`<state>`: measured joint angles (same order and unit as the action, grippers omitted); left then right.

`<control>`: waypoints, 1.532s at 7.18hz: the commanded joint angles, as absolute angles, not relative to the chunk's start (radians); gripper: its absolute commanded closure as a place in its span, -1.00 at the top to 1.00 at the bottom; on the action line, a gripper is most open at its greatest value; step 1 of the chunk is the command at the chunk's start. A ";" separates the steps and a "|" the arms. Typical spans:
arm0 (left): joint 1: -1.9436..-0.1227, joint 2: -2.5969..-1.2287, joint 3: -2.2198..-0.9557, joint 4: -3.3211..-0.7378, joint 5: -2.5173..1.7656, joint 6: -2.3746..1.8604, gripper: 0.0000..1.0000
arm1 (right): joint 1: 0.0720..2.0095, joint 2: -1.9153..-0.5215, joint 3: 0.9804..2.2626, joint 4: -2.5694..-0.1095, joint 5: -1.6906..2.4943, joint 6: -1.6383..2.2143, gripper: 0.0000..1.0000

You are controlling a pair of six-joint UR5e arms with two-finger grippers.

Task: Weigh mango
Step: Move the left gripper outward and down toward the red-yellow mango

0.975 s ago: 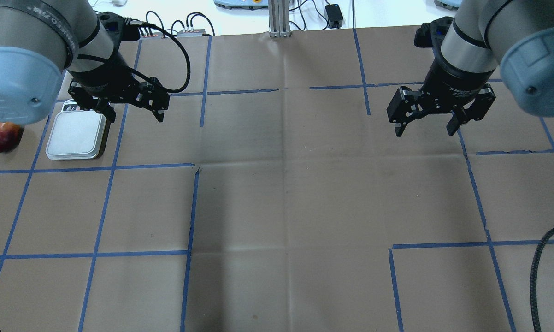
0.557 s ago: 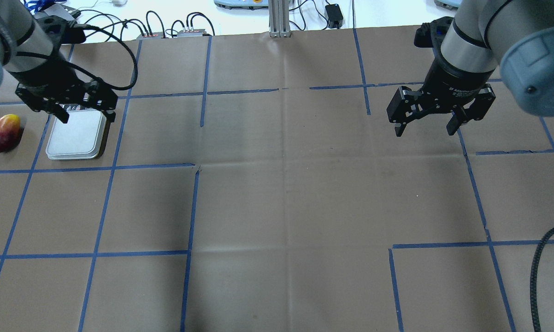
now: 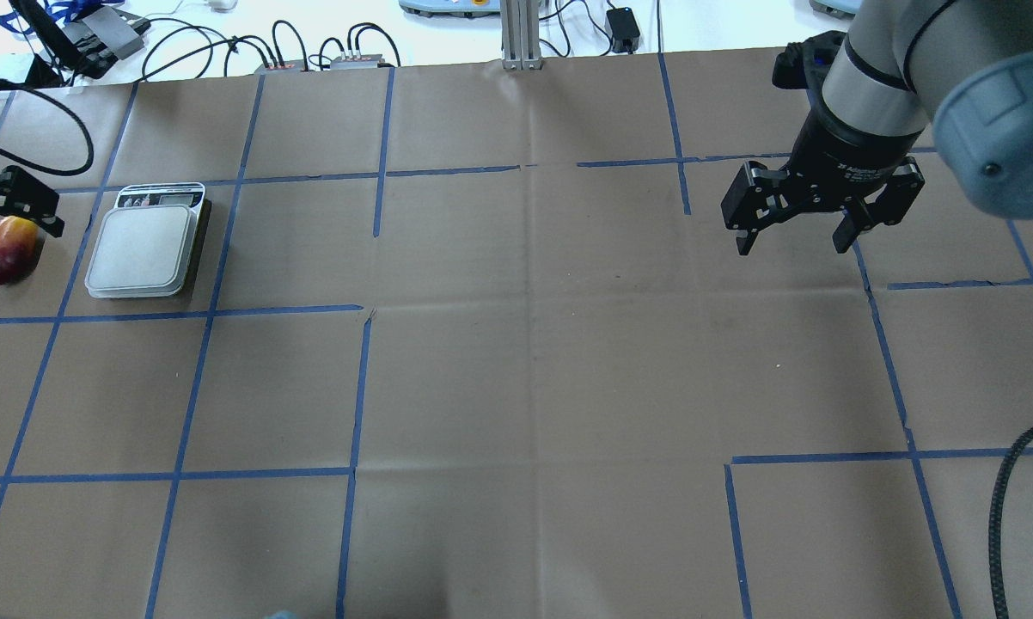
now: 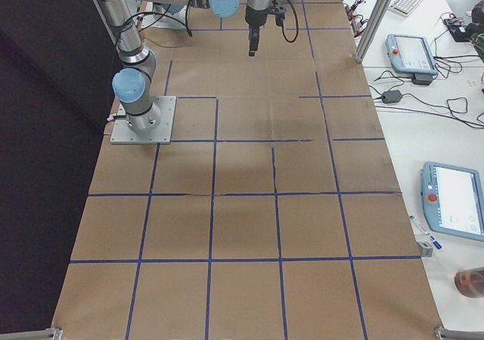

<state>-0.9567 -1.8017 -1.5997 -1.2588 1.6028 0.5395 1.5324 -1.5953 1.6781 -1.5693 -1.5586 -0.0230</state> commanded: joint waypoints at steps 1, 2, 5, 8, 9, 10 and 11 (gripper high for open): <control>-0.864 -1.999 -1.460 -1.194 1.595 0.630 1.00 | 1.532 -1.595 1.678 -1.569 -1.559 -0.023 1.00; -0.853 -2.105 -1.346 -1.193 1.595 0.665 1.00 | 1.532 -1.595 1.678 -1.569 -1.559 -0.023 1.00; -0.773 -2.380 -1.096 -1.193 1.446 0.666 1.00 | 1.532 -1.595 1.678 -1.569 -1.559 -0.023 1.00; -0.772 -2.395 -1.101 -1.183 1.462 0.666 1.00 | 1.532 -1.595 1.678 -1.569 -1.559 -0.023 1.00; -0.772 -2.407 -1.104 -1.181 1.463 0.669 1.00 | 1.532 -1.595 1.678 -1.569 -1.559 -0.023 1.00; -0.772 -2.425 -1.103 -1.181 1.465 0.669 0.99 | 1.532 -1.595 1.678 -1.569 -1.559 -0.023 1.00; -0.772 -2.431 -1.100 -1.181 1.463 0.666 0.98 | 1.532 -1.595 1.678 -1.569 -1.559 -0.023 1.00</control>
